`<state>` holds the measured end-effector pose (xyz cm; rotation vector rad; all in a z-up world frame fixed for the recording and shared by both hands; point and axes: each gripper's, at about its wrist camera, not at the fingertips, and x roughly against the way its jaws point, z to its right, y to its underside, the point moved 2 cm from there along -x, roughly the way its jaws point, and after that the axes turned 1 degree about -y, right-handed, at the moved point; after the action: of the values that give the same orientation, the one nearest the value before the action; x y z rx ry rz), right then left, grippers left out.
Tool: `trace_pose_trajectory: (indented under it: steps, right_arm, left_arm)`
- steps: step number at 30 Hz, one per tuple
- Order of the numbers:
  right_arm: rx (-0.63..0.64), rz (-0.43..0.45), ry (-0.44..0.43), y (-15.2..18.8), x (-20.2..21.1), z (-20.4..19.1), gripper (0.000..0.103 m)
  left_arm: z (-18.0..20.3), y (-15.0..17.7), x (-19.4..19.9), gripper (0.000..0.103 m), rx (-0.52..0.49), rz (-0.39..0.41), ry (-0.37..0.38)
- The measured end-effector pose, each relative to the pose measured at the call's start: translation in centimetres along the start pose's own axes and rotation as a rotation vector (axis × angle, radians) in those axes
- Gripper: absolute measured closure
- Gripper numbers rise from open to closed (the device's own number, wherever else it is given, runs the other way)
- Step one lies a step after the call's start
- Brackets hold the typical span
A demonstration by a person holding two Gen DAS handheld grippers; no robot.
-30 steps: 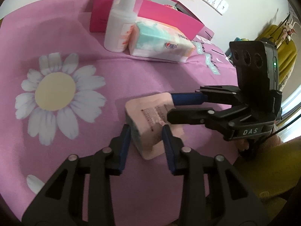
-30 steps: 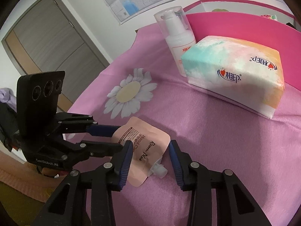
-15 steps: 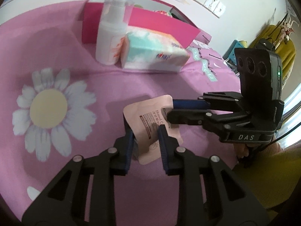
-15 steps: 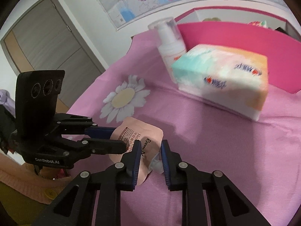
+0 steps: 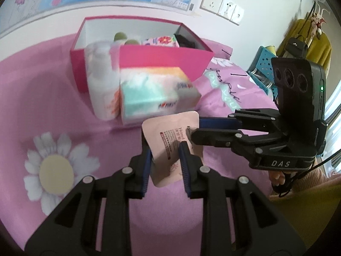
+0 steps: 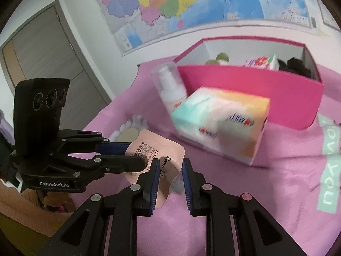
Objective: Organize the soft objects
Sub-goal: 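Carry the peach pouch over the pink box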
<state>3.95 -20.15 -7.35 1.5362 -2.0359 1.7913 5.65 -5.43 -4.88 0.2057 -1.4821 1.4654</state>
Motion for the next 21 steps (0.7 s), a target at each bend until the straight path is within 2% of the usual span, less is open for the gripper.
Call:
trace_pose_trajectory:
  steps: [9,21]
  right_arm:
    - [0.001,0.045,0.032,-1.5,0.7,0.8,0.082]
    - [0.005,0.083,0.058,-2.6,1.7,1.2,0.082]
  left_arm:
    - [0.6,-2.5,0.0,0.075,-0.029,0.028,-0.021]
    - [1.5,-3.9,0.2,0.075,-0.055,0.055,-0.033]
